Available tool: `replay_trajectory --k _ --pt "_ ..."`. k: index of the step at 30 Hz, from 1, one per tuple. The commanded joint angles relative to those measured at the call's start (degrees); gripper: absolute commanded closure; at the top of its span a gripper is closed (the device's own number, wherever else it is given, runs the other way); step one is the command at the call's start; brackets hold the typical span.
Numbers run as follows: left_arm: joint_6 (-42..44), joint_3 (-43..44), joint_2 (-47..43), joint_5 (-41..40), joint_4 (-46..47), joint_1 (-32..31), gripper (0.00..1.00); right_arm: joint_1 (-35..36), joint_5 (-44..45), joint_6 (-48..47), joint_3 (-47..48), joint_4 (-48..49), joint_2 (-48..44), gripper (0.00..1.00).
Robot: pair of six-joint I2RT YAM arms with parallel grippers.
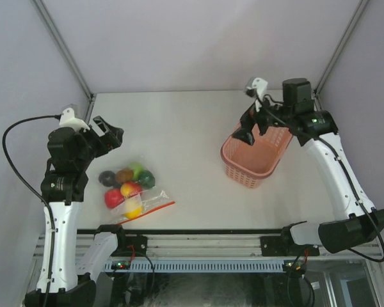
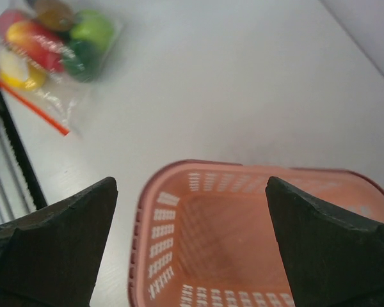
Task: Open the zip-top bag and remove the fake food
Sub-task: Move the zipper food storage bag to the center of the board.
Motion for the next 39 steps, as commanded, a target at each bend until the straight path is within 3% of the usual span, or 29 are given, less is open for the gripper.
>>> replay_trajectory --k 1,8,21,33,39 --pt "-1.67 -4.63 0.01 -5.82 -2.85 1.21 0.11 7.53 -0.35 -2.76 -1.60 4.19 0.17 0.01" --pt "-2.91 -11.94 0.34 -12.27 -2.28 1.79 0.12 15.81 -6.78 -3.75 -3.92 6.74 4.49 0.04" --pt "-0.86 -11.65 9.46 -22.54 -10.40 2.30 0.14 23.28 -8.29 -6.22 3.02 4.99 16.53 0.06" --pt "-15.27 -21.60 3.14 -19.37 -16.33 2.77 0.01 25.87 -11.50 -3.54 6.18 4.63 21.86 0.09" --pt "-18.58 -28.25 2.88 -12.48 -6.78 5.72 0.01 25.87 -13.09 -3.23 7.67 4.76 23.57 0.10"
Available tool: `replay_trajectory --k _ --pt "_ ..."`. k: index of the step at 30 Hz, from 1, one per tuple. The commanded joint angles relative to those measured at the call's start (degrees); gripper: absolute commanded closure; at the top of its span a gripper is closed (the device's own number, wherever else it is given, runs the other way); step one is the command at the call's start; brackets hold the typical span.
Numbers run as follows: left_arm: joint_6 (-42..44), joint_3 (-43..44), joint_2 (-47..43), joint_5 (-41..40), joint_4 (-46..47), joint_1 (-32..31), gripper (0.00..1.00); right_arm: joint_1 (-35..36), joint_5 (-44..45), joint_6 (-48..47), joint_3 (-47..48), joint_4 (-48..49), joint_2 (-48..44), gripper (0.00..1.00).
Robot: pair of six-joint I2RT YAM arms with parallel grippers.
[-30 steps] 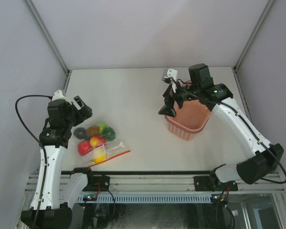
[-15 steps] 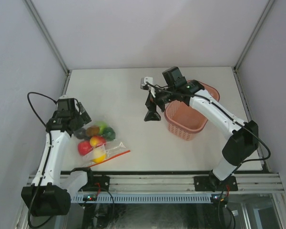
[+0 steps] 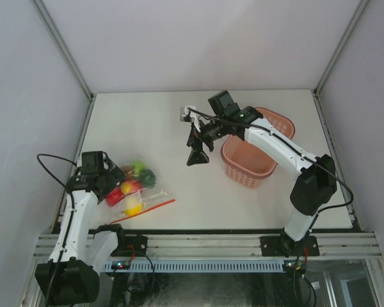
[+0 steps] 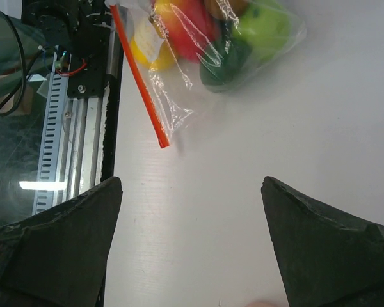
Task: Open the zip-top bag and remove the fake food
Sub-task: Move the zipper food storage bag to the center of the board.
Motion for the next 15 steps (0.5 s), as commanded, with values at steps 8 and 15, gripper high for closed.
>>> replay_trajectory --k 8,15 --pt "-4.16 -5.90 3.77 11.48 18.00 3.47 0.28 0.18 -3.93 -0.71 3.83 0.33 -0.03 0.12" --pt "-4.85 -5.39 8.72 18.89 26.07 3.43 0.69 -1.89 -7.11 -2.82 3.47 -0.83 -1.27 0.14"
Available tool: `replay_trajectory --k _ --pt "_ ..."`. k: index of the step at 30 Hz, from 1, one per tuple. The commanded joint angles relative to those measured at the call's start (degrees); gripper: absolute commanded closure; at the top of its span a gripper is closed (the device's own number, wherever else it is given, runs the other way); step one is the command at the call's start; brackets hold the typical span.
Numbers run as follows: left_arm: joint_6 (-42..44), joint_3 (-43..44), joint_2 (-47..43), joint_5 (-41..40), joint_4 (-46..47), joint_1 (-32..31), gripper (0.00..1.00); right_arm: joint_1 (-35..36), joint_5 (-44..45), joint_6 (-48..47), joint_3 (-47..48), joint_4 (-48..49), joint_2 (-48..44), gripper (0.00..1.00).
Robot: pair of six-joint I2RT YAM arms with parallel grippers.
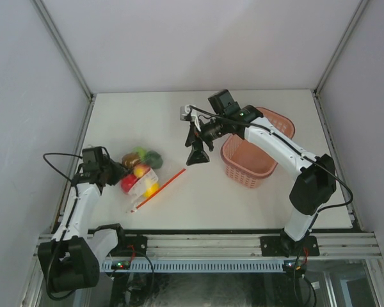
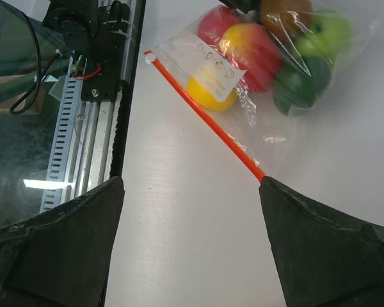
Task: Open the zip-top bag and remove the fake food
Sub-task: Move the zipper food storage bag to the center of the board.
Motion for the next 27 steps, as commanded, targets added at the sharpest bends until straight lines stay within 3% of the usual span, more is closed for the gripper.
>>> replay_trajectory --k 1,6,11,14,17,21,26,27 --pt "-0.80 -0.08 3.40 7.58 8.25 0.26 0.75 -1.65 -4.62 -2.41 1.96 -0.65 -2.32 0.14" --pt "-0.02 0.22 5.39 11.40 11.99 0.22 0.91 -2.96 -7.21 -8.08 0.47 -0.57 -4.78 0.16" --pt "-0.61 0.67 7.28 15.16 16.28 -0.59 0.94 -3.67 -12.80 -16.88 -6.13 4.28 -8.49 0.25" --pt "0.09 2.00 8.62 15.63 16.83 -2.18 0.94 -3.71 -15.46 -27.99 -10.74 5.15 -10.53 0.25" --pt "3.37 4.70 8.99 12.90 13.28 -3.96 0.89 -3.60 -15.93 -30.86 -13.16 8.27 -11.74 0.24" --pt "10.18 9.11 6.21 4.78 5.40 -6.67 0.50 -4.13 -17.50 -29.24 -12.30 9.11 -11.05 0.24" --pt "18.81 12.61 0.63 0.89 1.87 -7.17 0.01 -4.73 -19.63 -29.19 -11.86 8.05 -10.89 0.24" --pt "21.70 13.67 -0.25 -0.10 1.51 -7.18 0.00 -4.89 -19.80 -29.00 -11.76 7.90 -10.82 0.24"
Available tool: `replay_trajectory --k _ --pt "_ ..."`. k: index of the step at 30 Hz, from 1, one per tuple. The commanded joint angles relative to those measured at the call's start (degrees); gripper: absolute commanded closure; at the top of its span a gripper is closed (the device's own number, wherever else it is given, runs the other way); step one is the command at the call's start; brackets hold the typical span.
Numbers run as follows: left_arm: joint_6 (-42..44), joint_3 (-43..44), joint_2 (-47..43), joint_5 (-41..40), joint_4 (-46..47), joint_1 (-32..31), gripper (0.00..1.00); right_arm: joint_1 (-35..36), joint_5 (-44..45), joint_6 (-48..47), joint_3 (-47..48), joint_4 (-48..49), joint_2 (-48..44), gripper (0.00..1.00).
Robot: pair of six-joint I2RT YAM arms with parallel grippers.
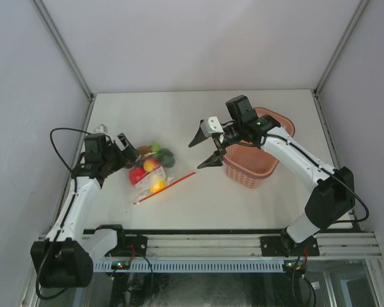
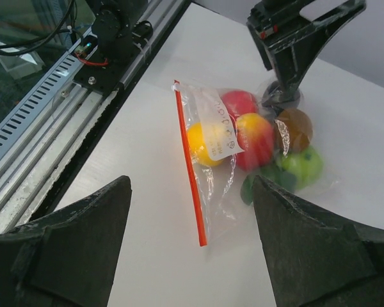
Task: Open the zip-top bag and remove the fake food
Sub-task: Move the zipper food storage bag to the center of the board, then pick up the zipper food storage bag at the center of the board.
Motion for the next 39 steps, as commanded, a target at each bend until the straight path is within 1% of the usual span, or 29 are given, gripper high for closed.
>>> replay_trajectory --k 1,2,4,5,7,9,13,15,18,23,26,32,39 --pt "12.94 7.25 -5.09 -6.02 -3.06 -0.22 0.00 -0.78 -4.09 -1.33 1.81 1.35 -0.62 0.24" --pt "15.18 8.49 -5.40 -6.32 -2.41 -0.18 0.00 -0.99 -4.11 -1.13 2.11 1.21 -0.53 0.24" --pt "25.42 11.38 -5.18 -5.36 -0.60 -0.24 0.00 -1.58 -4.06 0.08 2.93 1.50 -0.30 0.24" --pt "30.34 12.14 -4.89 -4.41 1.40 -0.25 0.00 -1.86 -3.97 0.85 3.30 1.76 -0.18 0.24" --pt "37.14 12.28 -4.01 -1.99 7.02 -0.18 0.00 -2.50 -3.85 2.20 4.00 2.23 -0.02 0.24" --pt "41.65 12.58 -1.84 -0.05 12.18 -0.17 0.00 -2.94 -3.30 3.32 4.55 2.63 0.10 0.24" --pt "49.73 14.27 5.25 4.05 16.85 -0.20 0.00 -3.24 -2.05 4.17 5.46 2.88 0.12 0.24" --pt "53.66 14.25 7.75 4.36 19.33 -0.15 0.00 -3.33 -1.46 4.71 5.81 2.99 -0.02 0.24" --pt "57.87 15.23 11.68 2.12 21.52 0.47 0.00 -3.43 -0.60 5.59 6.15 3.16 -0.13 0.24" --pt "58.98 18.13 19.28 3.26 20.63 3.49 0.00 -3.35 1.02 6.80 6.71 3.25 -0.10 0.24" --pt "59.68 18.38 21.14 -0.20 20.74 3.75 0.00 -3.17 1.99 7.43 7.06 3.54 -0.13 0.23" --pt "60.15 19.81 22.20 -8.43 21.47 5.04 0.00 -2.92 3.25 8.21 6.87 4.29 -0.63 0.23" --pt "55.14 18.28 19.39 -17.54 20.09 8.48 0.01 -2.85 4.19 8.79 6.03 5.37 -1.12 0.23"
